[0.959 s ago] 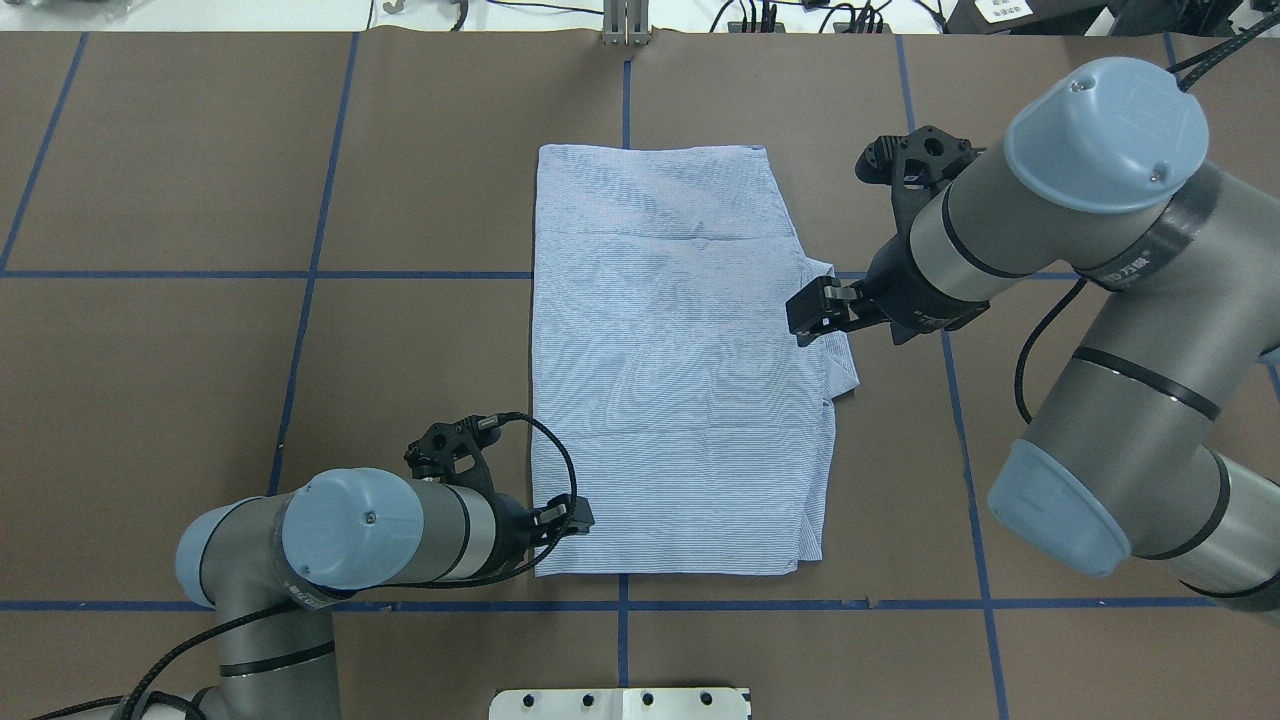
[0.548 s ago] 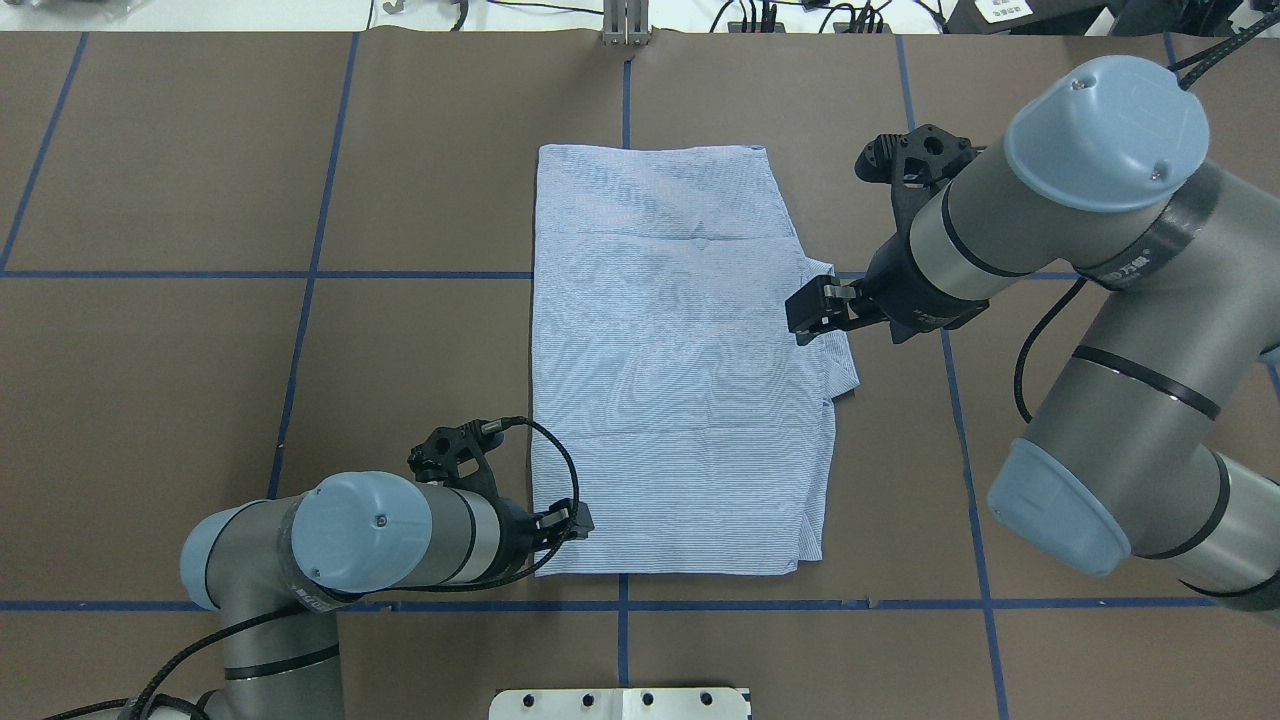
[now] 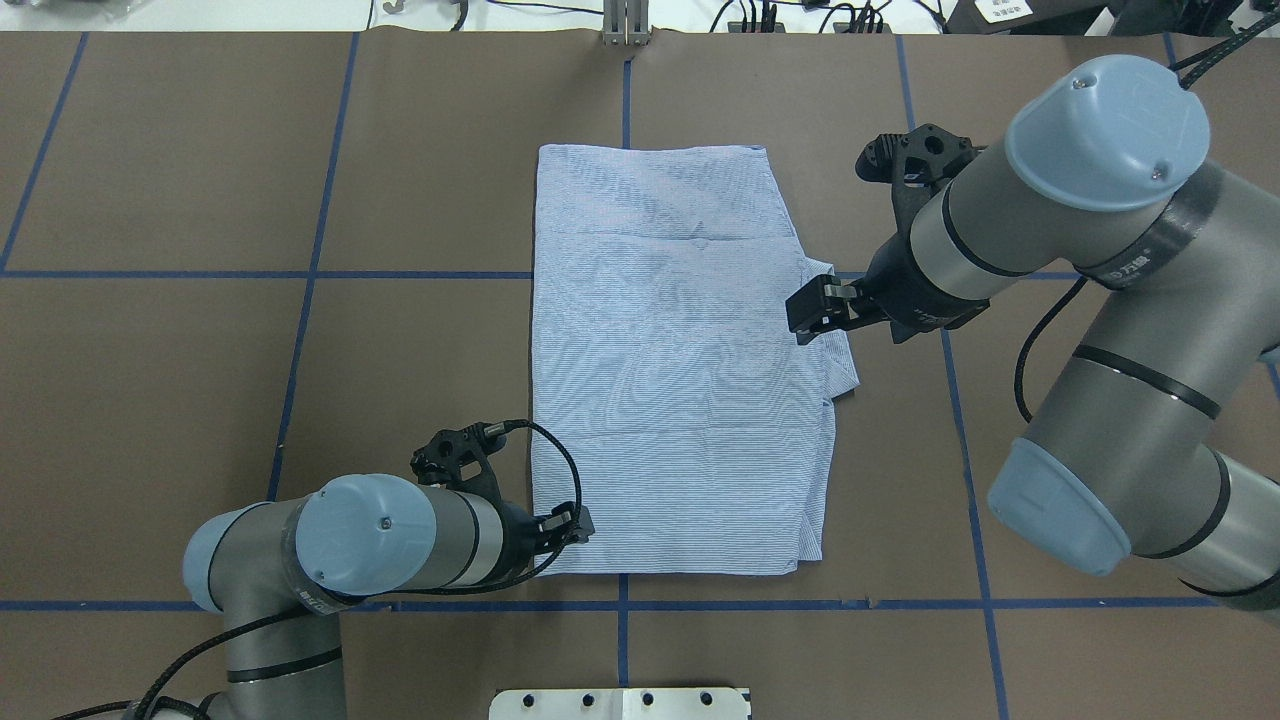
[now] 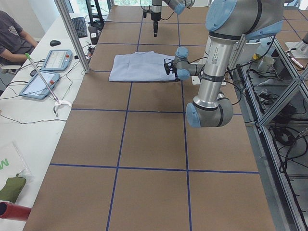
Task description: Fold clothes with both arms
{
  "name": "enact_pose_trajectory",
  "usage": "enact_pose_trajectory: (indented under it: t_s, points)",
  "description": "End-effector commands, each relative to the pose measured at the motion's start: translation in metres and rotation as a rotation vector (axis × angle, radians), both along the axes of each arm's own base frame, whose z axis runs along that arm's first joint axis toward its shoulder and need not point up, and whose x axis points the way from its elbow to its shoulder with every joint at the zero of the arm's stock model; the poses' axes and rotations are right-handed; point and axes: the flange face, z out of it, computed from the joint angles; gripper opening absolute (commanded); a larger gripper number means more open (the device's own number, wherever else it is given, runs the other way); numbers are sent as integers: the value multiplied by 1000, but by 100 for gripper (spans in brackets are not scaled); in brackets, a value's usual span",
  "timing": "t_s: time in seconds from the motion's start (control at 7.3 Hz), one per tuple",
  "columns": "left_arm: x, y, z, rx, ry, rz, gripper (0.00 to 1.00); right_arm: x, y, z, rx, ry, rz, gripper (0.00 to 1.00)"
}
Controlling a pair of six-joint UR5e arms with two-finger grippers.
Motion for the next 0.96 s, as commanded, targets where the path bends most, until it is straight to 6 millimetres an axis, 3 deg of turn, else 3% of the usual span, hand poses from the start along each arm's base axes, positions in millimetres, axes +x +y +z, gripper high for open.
enact_pose_trajectory:
  t_s: [0.0,0.41,0.55,0.82]
  points:
    - [1,2,0,-2,0,2,68,1,-1,1,-1,1,2,100]
    - [1,2,-1,-3,1,2,67,1,-1,2,-2,3,2,100]
    - [2,2,-2,-4,3,1,57,2,-1,2,-1,2,3,100]
    - [2,1,-4,-3,6,1,53,2,-1,2,-1,2,3,100]
